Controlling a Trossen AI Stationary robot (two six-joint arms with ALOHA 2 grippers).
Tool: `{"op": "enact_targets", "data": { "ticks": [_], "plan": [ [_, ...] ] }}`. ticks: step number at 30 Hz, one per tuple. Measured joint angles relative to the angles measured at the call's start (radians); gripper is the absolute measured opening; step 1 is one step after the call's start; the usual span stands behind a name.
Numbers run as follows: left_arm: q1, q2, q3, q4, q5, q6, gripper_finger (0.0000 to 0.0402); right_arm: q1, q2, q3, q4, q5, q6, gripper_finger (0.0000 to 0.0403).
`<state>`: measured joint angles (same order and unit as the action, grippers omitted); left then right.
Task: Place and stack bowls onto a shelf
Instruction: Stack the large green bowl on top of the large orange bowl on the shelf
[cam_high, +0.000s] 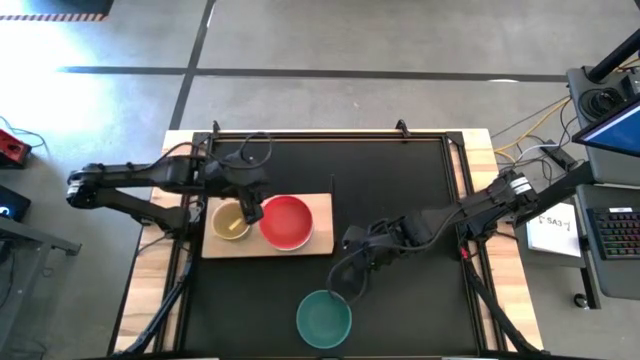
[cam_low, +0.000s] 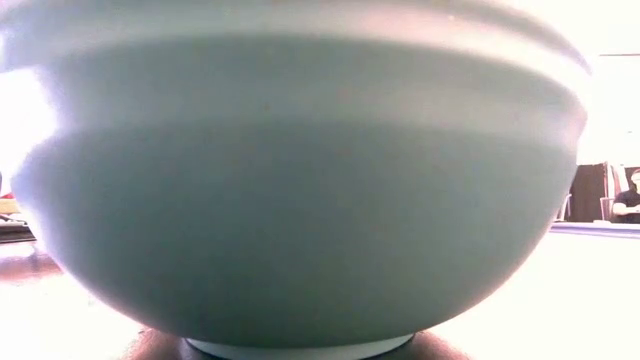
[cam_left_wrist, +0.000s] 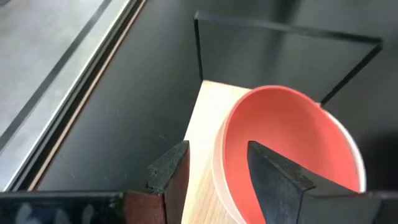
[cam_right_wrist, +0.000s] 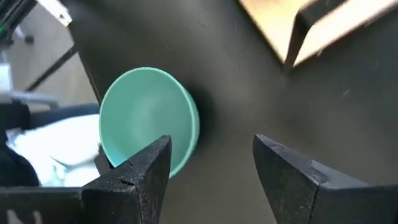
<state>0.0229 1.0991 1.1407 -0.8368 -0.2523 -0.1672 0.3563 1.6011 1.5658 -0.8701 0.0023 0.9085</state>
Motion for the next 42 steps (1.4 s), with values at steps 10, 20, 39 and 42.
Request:
{"op": "enact_targets", "data": {
  "ticks": [10, 20, 39, 42],
  "plan": [
    [-0.045, -0.103, -0.002, 0.004, 0.001, -0.009, 0.0145, 0.071, 0.144, 0.000, 0.091, -0.033, 0.369, 0.0215],
    [-0.066, -0.186, -0.003, 0.002, 0.001, -0.009, 0.0145, 0.128, 0.281, 0.000, 0.103, -0.062, 0.494, 0.0214],
    [-0.065, -0.208, -0.004, -0.003, 0.001, 0.001, 0.0145, 0.133, 0.375, 0.000, 0.152, -0.072, 0.387, 0.0098],
    [-0.065, -0.208, -0.004, -0.003, 0.001, 0.001, 0.0145, 0.132, 0.373, 0.000, 0.154, -0.069, 0.377, 0.0037]
  ]
}}
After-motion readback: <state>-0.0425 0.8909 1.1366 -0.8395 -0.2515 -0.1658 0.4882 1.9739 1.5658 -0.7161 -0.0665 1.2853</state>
